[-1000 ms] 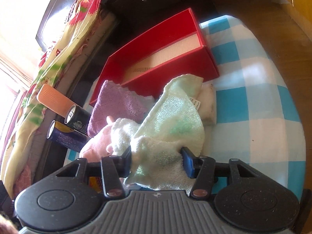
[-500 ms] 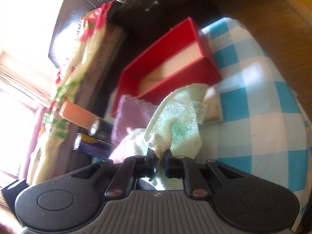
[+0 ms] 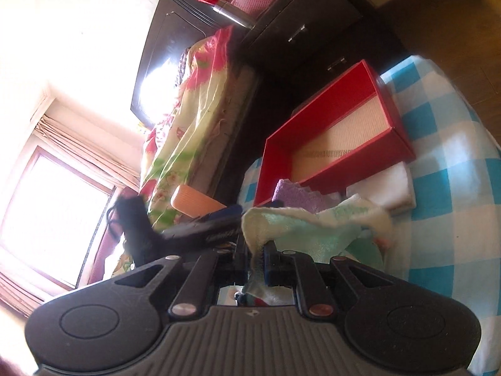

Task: Organize soft objects
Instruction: 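Grasp the purple towel with the left tool while the right tool holds the green towel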

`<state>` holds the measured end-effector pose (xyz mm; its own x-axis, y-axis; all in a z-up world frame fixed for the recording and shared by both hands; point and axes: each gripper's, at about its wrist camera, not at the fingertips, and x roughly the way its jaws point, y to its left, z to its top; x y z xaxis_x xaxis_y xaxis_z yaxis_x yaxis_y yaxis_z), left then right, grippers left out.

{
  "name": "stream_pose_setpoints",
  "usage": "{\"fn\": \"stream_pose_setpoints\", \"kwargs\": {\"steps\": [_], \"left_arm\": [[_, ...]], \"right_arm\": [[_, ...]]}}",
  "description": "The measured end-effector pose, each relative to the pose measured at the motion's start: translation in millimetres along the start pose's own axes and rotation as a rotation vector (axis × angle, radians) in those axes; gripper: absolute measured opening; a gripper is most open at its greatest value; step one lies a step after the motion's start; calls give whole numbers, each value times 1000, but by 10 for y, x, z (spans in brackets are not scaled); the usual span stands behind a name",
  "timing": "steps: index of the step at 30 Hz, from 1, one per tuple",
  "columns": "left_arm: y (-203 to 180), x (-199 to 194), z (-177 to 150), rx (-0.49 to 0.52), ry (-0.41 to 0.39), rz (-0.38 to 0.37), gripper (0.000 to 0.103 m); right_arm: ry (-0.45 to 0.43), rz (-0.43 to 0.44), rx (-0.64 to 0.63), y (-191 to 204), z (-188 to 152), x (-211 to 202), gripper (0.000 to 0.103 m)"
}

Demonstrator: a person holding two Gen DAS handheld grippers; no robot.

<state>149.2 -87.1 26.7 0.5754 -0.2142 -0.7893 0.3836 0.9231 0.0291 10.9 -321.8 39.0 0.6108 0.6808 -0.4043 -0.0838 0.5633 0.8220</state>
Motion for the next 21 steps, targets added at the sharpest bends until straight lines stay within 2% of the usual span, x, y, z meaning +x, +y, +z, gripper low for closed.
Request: {"fn": "stream_pose_setpoints", "kwargs": {"steps": [1,2,4,7,9,11,13,14,16,21], "left_arm": [[27,47,8,-10,27,-13,77],[48,103,13,-24,61,-22,72],[93,218,-2,-46,117,-32,48],[172,351,-56,-87,180,-51,39],[177,356,-81,-105,189,-34,31],[192,286,-123,-128,176,-47,25],[212,204,-154,-141,178,-91,6],[222,164,-174,-151,190,-125,6],[210,58,-234,-143,189,-144,4],[104,-147,-423,-76,210,-120,3]], "right_arm": [[7,4,10,-21,-2,11,0],[15,9,18,-40,-6,13,0],[19,9,24,-60,-1,22,0],[21,11,25,-65,7,28,0],[23,14,27,-61,2,34,0],[26,15,27,-46,-9,35,0],[24,10,20,-21,-13,36,0],[23,8,18,-17,-7,41,0],[17,6,15,4,-4,39,0],[11,14,-3,99,-28,41,0]]}}
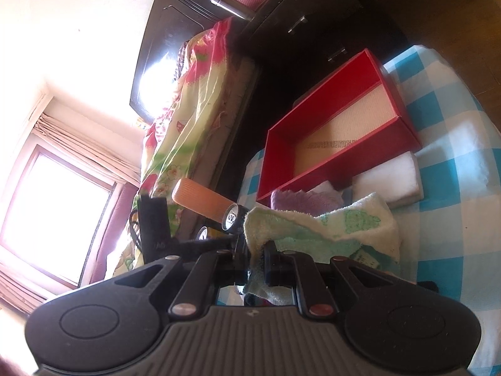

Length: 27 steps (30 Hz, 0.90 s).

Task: Organize soft objects
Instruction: 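Grasp the purple towel with the left tool while the right tool holds the green towel, then carry the purple towel in the left tool and green towel in the right tool to the red box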

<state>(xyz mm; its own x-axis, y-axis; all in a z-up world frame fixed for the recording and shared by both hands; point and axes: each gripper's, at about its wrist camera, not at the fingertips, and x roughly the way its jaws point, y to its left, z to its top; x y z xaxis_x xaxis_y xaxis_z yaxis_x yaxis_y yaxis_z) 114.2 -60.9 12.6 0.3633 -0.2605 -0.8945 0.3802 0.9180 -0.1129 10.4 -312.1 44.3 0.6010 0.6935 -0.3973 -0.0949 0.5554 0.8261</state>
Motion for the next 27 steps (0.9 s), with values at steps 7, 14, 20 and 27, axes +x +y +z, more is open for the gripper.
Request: {"fn": "stream_pose_setpoints", "kwargs": {"steps": [7,14,20,27], "left_arm": [[49,159,55,-24,4,45,50],[197,444,235,-99,11,49,51],[257,206,167,-161,-47,-57,20],[127,-247,40,-190,-134,-199,13]], "right_arm": [[10,5,-17,100,-38,62,0],[56,6,-49,171,13,255,0],[27,-25,-24,82,33,147,0],[-49,-23,-40,291,36,15,0]]}}
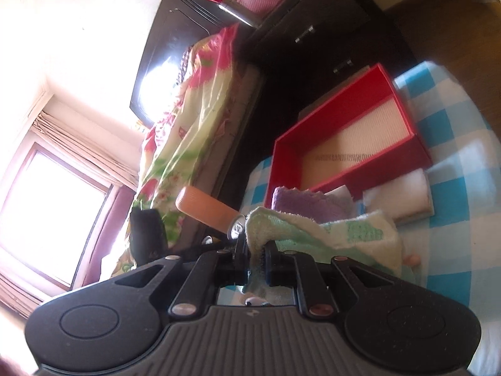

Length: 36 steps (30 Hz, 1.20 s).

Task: Organize soft objects
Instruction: 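Carry the purple towel in the left tool and green towel in the right tool to the red box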

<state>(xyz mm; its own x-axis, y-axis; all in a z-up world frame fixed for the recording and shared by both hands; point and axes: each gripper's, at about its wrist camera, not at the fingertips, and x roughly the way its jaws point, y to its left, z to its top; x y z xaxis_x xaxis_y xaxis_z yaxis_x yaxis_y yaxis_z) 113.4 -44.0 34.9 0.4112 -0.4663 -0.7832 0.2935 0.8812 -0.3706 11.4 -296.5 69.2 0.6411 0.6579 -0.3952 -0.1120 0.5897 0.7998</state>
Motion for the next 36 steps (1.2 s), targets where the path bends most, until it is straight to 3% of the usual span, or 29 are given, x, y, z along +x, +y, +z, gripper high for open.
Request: {"fn": "stream_pose_setpoints", "kwargs": {"steps": [4,10,18,25,29,36], "left_arm": [[55,-193,-64,-54,-29,-44,12],[246,-620,-7,-159,-137,-133,12],[265,-928,216,-222,-269,-208,12],[158,-1170,354,-221,-373,-211,13],[78,-1242,486,-213,-432,-177,13],[-29,-1140,740,-212,-472,-161,14]], "right_arm": [[-21,-5,-15,173,-29,-7,0],[-75,-17,-41,478,18,-39,0],[-172,57,-97,863,285,-11,0],[-258,92,-149,1079,493,-87,0],[-295,93,-183,1178,580,-93,0],[-358,85,-219,1230,787,-32,0]]}}
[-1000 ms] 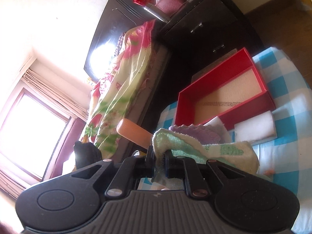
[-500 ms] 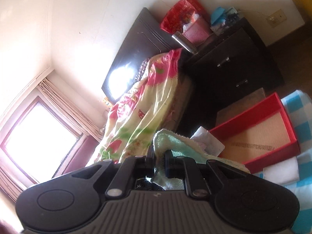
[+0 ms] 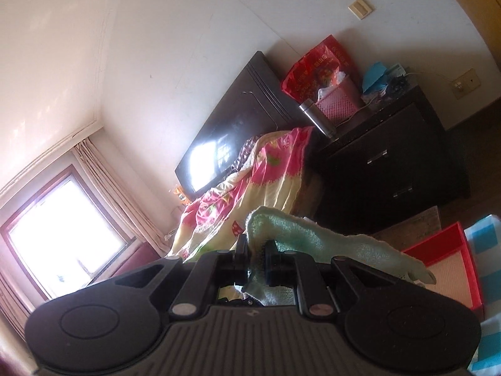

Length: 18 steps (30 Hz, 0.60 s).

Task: Organize soft objects
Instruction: 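Carry the purple towel in the left tool and green towel in the right tool to the red box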

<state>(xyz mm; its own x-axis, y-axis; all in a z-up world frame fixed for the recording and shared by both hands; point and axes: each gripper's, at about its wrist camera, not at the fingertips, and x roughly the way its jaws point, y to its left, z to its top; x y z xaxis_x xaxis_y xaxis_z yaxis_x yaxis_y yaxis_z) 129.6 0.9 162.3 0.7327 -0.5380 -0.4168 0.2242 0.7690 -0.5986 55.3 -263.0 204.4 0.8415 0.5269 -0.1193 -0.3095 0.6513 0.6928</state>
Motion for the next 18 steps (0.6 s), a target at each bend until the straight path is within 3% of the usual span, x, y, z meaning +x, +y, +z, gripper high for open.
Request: {"fn": "stream_pose_setpoints", "kwargs": {"steps": [11,18], "left_arm": [[45,315,140,6,-34,51,14],[127,491,175,-7,-24,81,14]], "right_arm": [[-26,-52,-55,-172,165,341,0],[2,-71,-18,-409,160,565,0]]}}
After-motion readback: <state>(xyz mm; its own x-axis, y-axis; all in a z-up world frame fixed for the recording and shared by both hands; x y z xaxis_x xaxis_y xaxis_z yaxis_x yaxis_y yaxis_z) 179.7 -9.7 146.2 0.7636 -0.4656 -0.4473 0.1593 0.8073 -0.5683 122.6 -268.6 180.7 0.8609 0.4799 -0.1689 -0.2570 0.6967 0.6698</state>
